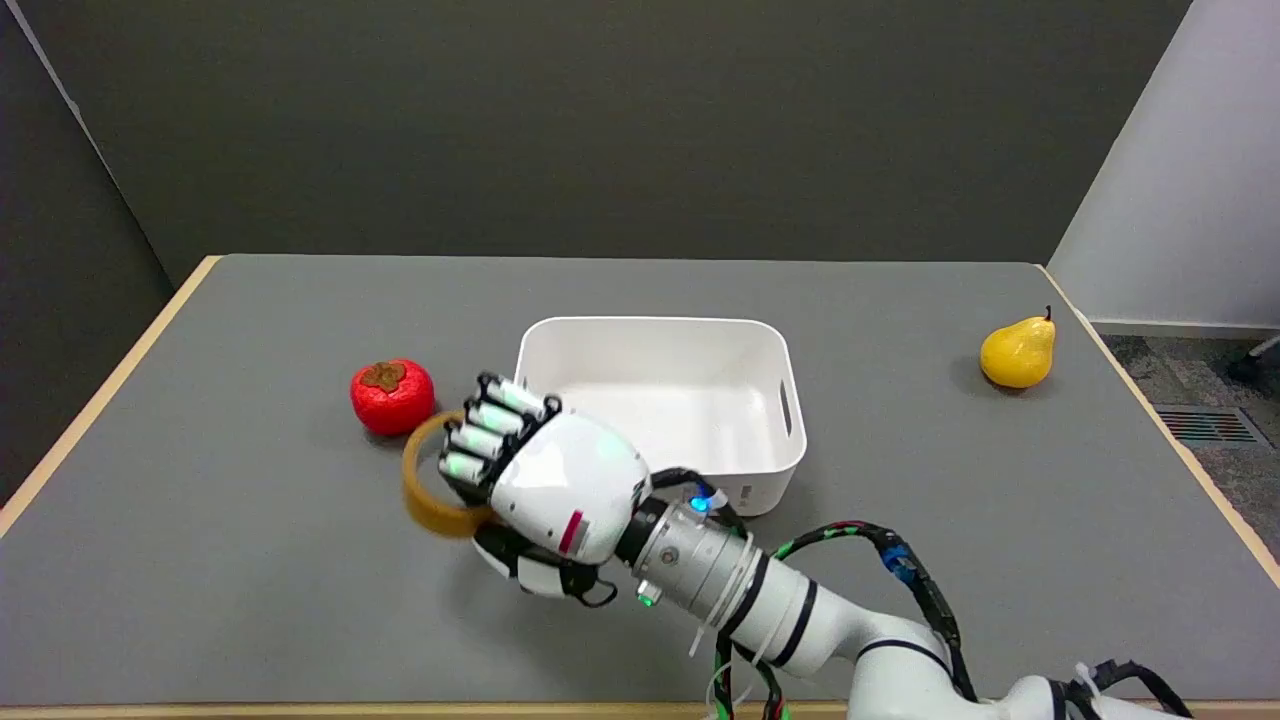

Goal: Place yellow tape into white box.

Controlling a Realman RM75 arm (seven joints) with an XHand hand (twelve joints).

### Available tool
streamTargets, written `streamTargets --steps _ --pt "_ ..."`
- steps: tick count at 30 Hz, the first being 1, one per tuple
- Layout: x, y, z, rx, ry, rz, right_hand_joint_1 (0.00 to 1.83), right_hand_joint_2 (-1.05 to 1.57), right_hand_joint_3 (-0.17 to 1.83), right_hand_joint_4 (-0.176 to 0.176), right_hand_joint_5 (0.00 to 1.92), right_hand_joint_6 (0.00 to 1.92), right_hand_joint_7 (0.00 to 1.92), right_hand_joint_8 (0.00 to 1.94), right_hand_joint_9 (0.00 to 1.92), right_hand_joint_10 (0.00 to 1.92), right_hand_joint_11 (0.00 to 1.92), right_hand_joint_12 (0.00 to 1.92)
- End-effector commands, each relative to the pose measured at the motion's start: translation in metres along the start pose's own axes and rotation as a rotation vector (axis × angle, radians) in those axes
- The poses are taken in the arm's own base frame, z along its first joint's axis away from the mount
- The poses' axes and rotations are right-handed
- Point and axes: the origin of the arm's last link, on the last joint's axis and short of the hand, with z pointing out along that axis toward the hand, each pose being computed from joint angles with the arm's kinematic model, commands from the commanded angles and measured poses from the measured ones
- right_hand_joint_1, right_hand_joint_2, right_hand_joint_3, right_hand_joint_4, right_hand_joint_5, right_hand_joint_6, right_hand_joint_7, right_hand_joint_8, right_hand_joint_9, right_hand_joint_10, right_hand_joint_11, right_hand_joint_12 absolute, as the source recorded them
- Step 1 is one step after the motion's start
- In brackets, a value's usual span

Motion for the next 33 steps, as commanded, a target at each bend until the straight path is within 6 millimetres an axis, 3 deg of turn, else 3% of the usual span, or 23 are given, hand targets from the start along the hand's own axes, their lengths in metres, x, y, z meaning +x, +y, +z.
streamTargets --steps 1,5,8,14,17,22,28,33 --pt "0.074 0.045 -0.006 -0.118 0.334 0.033 0.96 1.10 0.43 -0.038 0.66 1.56 0.40 0.81 0.28 1.13 0.05 1.16" --pt "0.066 0.082 -0.004 -0.211 0.295 -0.020 0.96 1.10 0.43 -0.040 0.66 1.56 0.40 0.81 0.28 1.13 0.05 1.16" --pt "0.047 0.121 -0.003 -0.313 0.223 -0.013 0.96 1.10 0.43 -0.034 0.66 1.56 0.40 0.80 0.28 1.13 0.05 1.16" --pt "-0.004 0.195 -0.014 -0.526 0.070 0.064 0.96 1.10 0.43 -0.031 0.66 1.56 0.50 0.83 0.33 1.11 0.07 1.17" --pt "-0.028 0.215 -0.030 -0.615 0.009 0.107 0.96 1.09 0.43 -0.027 0.67 1.55 0.53 0.85 0.37 1.12 0.09 1.18" --pt "-0.035 0.208 -0.056 -0.665 0.034 0.092 0.97 1.08 0.44 -0.033 0.68 1.53 0.54 0.88 0.41 1.14 0.11 1.21" --pt "-0.032 0.177 -0.096 -0.706 0.138 0.057 0.97 1.08 0.44 -0.037 0.68 1.53 0.55 0.89 0.41 1.16 0.12 1.23" --pt "-0.023 0.156 -0.112 -0.709 0.225 0.044 0.97 1.07 0.45 -0.034 0.69 1.53 0.56 0.90 0.42 1.16 0.12 1.24"
